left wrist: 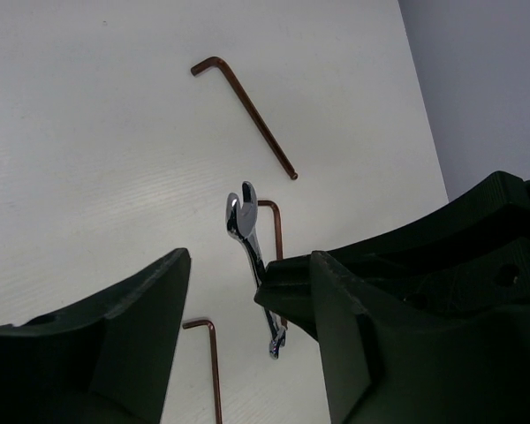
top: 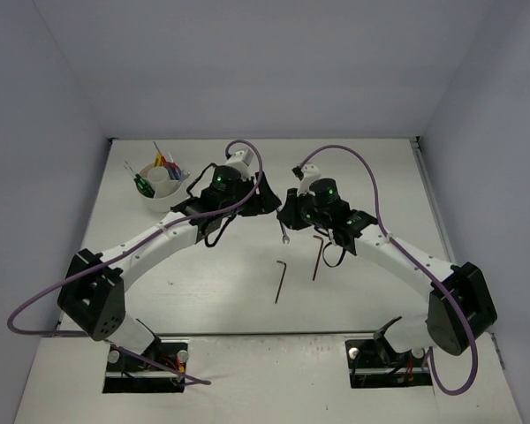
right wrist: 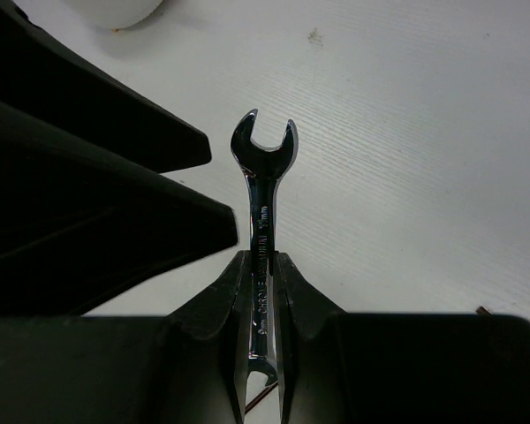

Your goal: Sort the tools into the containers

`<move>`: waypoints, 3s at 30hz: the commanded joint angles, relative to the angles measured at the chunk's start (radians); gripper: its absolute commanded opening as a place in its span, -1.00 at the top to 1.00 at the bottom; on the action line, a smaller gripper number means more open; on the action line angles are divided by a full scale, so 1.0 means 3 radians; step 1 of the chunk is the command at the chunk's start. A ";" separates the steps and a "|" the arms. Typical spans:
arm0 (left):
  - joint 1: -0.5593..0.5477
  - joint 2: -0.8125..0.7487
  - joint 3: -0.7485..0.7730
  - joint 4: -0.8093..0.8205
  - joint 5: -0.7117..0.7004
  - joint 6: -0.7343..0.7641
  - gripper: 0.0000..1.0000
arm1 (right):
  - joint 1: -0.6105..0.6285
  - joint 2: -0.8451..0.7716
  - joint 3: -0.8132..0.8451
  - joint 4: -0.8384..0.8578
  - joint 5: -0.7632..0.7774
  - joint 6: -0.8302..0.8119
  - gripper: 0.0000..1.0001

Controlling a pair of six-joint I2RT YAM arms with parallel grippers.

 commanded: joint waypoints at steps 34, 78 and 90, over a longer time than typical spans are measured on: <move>0.0551 -0.0236 0.0770 -0.0791 -0.1481 0.2178 1.00 | -0.0118 -0.0288 -0.0220 0.0360 -0.0040 -0.0026 -0.17; 0.1623 0.0382 0.0373 0.0647 -0.1057 0.2917 -0.10 | -0.0642 -0.0411 -0.0427 -0.0048 0.0176 -0.0069 -0.17; 0.0479 -0.0299 0.0772 -0.1210 -0.1515 0.1375 -0.25 | -0.0699 -0.0672 -0.0467 -0.0329 0.0525 0.0126 -0.17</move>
